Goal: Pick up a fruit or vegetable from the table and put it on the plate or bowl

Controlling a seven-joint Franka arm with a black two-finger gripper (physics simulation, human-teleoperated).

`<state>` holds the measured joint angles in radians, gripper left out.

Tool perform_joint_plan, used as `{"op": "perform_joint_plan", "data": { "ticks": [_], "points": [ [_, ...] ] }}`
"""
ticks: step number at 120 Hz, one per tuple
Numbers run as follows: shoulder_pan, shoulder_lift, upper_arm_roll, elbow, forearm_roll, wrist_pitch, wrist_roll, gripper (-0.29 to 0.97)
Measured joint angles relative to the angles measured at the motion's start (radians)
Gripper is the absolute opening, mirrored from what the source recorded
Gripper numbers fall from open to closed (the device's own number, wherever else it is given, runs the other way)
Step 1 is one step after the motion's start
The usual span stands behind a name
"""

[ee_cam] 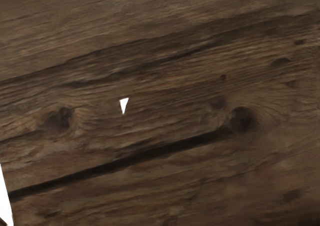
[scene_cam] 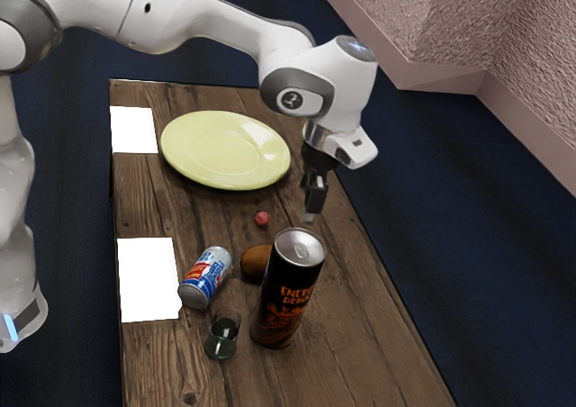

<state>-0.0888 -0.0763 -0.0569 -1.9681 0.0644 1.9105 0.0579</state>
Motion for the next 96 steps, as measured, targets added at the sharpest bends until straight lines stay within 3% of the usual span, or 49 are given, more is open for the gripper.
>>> {"op": "perform_joint_plan", "data": {
  "ticks": [19, 96],
  "points": [
    [0.075, -0.029, 0.005, -0.076, -0.012, 0.026, -0.032, 0.68],
    [0.075, -0.031, 0.034, -0.25, -0.078, 0.095, -0.097, 0.68]
  ]
}}
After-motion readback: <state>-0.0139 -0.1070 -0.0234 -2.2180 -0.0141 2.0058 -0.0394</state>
